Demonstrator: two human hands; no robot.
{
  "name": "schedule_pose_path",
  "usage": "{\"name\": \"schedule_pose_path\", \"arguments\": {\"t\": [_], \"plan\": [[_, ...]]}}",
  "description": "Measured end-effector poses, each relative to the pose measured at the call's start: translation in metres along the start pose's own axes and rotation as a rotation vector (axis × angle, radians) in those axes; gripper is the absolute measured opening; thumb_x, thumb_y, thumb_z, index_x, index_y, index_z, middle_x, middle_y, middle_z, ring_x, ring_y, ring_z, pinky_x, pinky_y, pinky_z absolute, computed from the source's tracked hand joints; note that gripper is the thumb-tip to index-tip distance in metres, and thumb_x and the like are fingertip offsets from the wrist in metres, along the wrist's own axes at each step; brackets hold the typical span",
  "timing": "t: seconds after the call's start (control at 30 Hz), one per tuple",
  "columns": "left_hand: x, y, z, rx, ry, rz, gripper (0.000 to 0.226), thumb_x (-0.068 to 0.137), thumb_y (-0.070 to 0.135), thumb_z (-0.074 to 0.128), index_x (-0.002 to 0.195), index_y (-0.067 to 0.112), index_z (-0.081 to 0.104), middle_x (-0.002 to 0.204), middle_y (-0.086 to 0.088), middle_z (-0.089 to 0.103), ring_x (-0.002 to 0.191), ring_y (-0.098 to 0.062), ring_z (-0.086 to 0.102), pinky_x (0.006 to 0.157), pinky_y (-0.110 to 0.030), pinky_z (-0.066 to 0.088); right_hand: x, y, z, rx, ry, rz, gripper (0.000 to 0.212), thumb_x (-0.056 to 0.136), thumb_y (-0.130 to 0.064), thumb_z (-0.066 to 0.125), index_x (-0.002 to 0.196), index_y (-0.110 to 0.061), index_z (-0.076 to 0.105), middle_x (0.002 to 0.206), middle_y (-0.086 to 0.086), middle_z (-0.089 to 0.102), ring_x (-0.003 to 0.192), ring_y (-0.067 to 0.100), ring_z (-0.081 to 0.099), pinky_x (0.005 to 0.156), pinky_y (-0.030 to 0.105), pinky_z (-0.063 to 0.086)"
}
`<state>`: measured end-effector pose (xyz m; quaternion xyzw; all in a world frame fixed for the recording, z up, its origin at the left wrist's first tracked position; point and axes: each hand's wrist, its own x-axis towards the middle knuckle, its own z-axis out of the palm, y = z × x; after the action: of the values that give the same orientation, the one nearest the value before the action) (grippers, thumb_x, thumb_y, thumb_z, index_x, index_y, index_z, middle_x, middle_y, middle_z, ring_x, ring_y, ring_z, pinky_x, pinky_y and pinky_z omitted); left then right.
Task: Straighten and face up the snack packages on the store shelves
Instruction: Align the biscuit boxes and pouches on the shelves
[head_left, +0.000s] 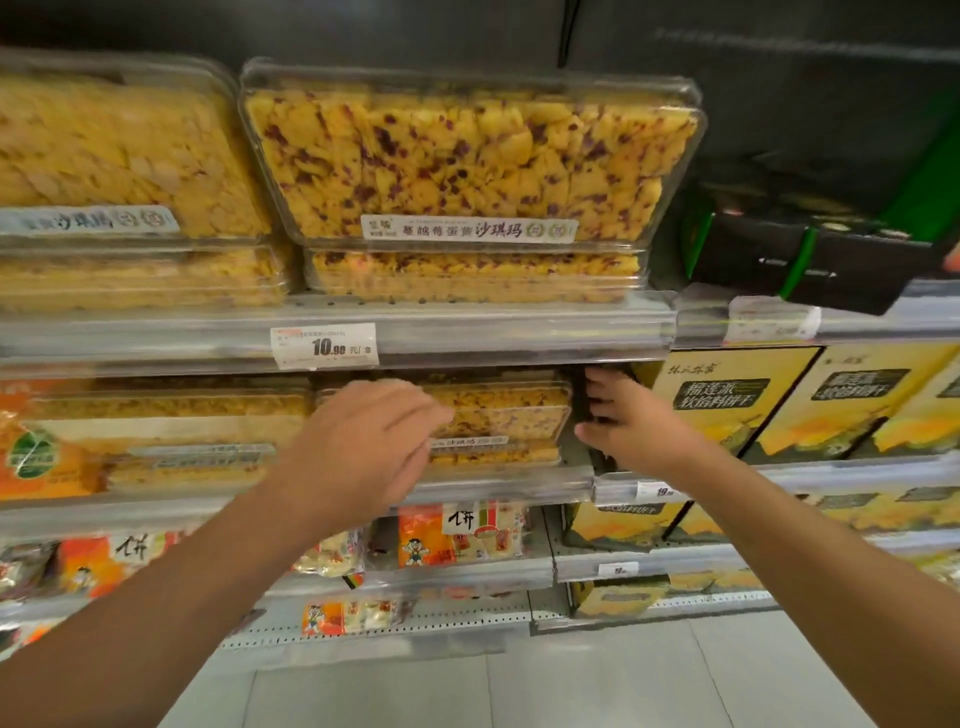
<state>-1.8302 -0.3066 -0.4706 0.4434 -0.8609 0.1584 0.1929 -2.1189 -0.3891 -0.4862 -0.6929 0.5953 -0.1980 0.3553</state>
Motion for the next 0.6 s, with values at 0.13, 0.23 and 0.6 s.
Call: {"name": "schedule_pose_path", "arguments": {"t": [0.13,0.23,0.6], "plan": [[0.051,0.010,-0.024,0.003,0.277,0.145,0.035,0.089,0.014,0.058,0.123,0.007,0.063,0.130,-0.012,0.060,0.125,-0.030,0.052,0.101,-0.043,0.039,-0.040,-0.013,-0.028,-0.071,0.157,-0.019,0.062,0.090,-0.020,0.068,0.145,-0.023,0.040,0.142,-0.003,0.051,0.129,0.013,0.048,0.103,0.029,0.042],[0.074,0.015,-0.026,0.136,0.074,0.049,0.054,0.087,0.023,0.061,0.139,0.009,0.051,0.151,-0.017,0.039,0.140,-0.035,0.033,0.111,-0.053,0.029,-0.068,-0.019,-0.050,-0.095,0.267,-0.028,0.054,0.091,-0.025,0.066,0.141,-0.030,0.045,0.136,-0.008,0.054,0.126,0.009,0.049,0.097,0.029,0.045],[0.080,0.050,-0.019,0.201,-0.037,-0.220,0.054,0.067,0.013,0.082,0.118,0.004,0.068,0.147,-0.020,0.044,0.137,-0.037,0.040,0.109,-0.059,0.032,-0.113,0.024,-0.123,-0.043,0.432,-0.020,0.047,0.091,-0.025,0.067,0.134,-0.029,0.051,0.127,-0.012,0.057,0.117,0.008,0.054,0.089,0.030,0.052]]}}
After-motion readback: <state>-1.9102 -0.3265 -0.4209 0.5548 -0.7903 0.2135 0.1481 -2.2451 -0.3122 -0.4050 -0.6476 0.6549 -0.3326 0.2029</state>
